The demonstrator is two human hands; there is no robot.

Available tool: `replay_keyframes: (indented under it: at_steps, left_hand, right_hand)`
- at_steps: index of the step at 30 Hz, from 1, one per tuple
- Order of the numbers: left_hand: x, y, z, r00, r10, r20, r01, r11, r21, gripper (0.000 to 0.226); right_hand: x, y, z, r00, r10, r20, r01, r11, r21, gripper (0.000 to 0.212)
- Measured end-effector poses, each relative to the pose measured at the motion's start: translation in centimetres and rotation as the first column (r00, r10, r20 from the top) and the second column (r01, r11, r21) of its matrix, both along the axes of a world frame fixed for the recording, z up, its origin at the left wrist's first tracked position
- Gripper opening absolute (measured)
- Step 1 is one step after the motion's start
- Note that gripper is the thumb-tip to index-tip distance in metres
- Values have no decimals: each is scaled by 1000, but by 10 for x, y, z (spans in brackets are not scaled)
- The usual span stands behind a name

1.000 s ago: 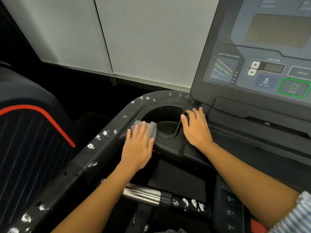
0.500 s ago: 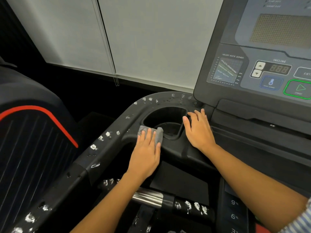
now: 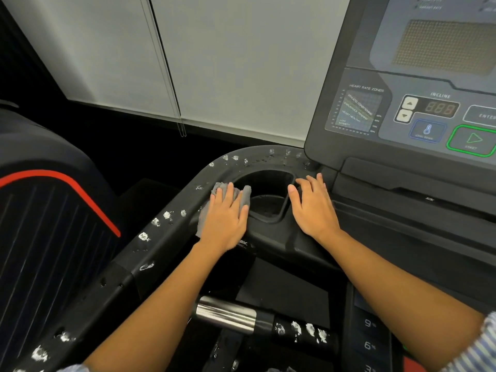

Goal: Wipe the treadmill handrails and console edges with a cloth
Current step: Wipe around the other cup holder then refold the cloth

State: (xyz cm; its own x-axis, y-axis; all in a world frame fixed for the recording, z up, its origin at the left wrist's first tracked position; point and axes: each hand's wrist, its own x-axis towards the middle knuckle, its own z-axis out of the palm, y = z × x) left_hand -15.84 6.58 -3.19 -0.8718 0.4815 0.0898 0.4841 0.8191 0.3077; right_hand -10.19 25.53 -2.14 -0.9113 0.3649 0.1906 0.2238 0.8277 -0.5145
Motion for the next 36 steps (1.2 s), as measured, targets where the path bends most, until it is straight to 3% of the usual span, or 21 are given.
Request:
replay_keyframes:
  at_steps: [7,12,17,19,21,27,31,36]
  left_hand:
    - [66,22,-12,970,-235,-61,238,969,60,68]
    - [52,11,-9,984,-159,-81,162,987,24,68]
    - [22,-13,-7,984,50,-172,-58,998,-39,69]
    - [19,-18,-3,986,107,-128,-119,989,-93,64]
    - [25,-16,0,985,124,-117,-127,992,-24,64]
    - [72,7,1,987,-118,-110,129,987,95,65]
    - [68,0,-6,983,-145,-110,148,989,27,61]
    - [32,-18,-3,984,62,-168,-97,974,-206,54]
  right_hand:
    - [-1,1,-1,1000,12,-5,-12,1000,16,49]
    - [0,1,0,1000,10,-19,-10,1000,-2,49]
    - [2,1,1,1000,-1,-14,1,1000,-20,49]
    - [2,1,2,1000,-5,-14,5,1000,-18,49]
    - [1,0,2,1000,-8,-11,8,1000,-14,50]
    - [-2,0,0,1000,8,-12,-8,1000,16,50]
    - [-1,1,0,1000,5,-3,-5,1000,14,49]
    - [2,-1,2,1000,-2,-1,2,1000,-7,50]
